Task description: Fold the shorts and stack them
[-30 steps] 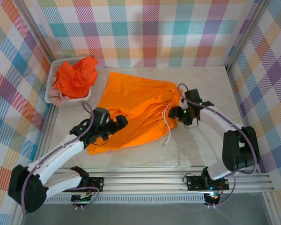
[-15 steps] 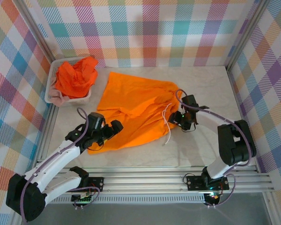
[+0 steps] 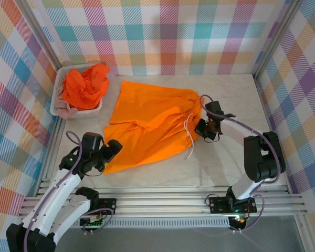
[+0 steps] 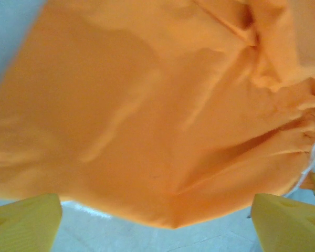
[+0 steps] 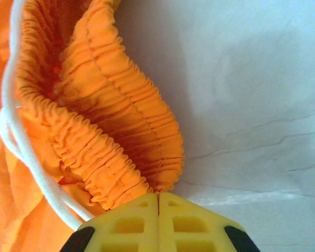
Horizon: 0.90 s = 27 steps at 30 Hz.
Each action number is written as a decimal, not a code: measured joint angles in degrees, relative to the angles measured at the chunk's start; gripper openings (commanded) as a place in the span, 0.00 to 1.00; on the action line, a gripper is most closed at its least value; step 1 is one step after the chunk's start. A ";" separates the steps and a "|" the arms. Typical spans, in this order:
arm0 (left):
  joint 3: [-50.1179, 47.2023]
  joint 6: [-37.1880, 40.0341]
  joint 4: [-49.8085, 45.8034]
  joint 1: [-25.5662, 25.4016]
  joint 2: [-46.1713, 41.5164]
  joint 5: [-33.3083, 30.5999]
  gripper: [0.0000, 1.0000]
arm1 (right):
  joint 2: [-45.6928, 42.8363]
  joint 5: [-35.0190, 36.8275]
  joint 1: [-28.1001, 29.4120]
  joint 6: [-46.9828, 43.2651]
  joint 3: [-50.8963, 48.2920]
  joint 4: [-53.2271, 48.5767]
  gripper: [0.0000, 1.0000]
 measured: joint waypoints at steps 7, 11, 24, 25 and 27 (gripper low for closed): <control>-2.23 -5.92 -13.09 0.07 -1.62 -4.96 0.75 | -0.35 0.24 -0.90 0.02 0.81 -0.48 0.00; -2.80 -8.87 -15.50 -1.11 -0.13 -5.88 0.66 | -0.63 -0.07 -0.90 0.04 -0.74 -0.31 0.00; -8.15 -11.45 -6.25 -3.91 10.51 -6.86 0.53 | -1.46 -0.26 -0.90 0.00 -1.57 -0.11 0.00; -8.15 -11.39 -5.18 -3.91 11.15 -7.04 0.53 | -1.53 -0.26 -0.90 0.00 -1.57 -0.11 0.00; -8.15 -10.99 -3.43 -3.91 12.22 -7.23 0.53 | -1.62 -0.26 -0.90 -0.02 -1.60 -0.11 0.00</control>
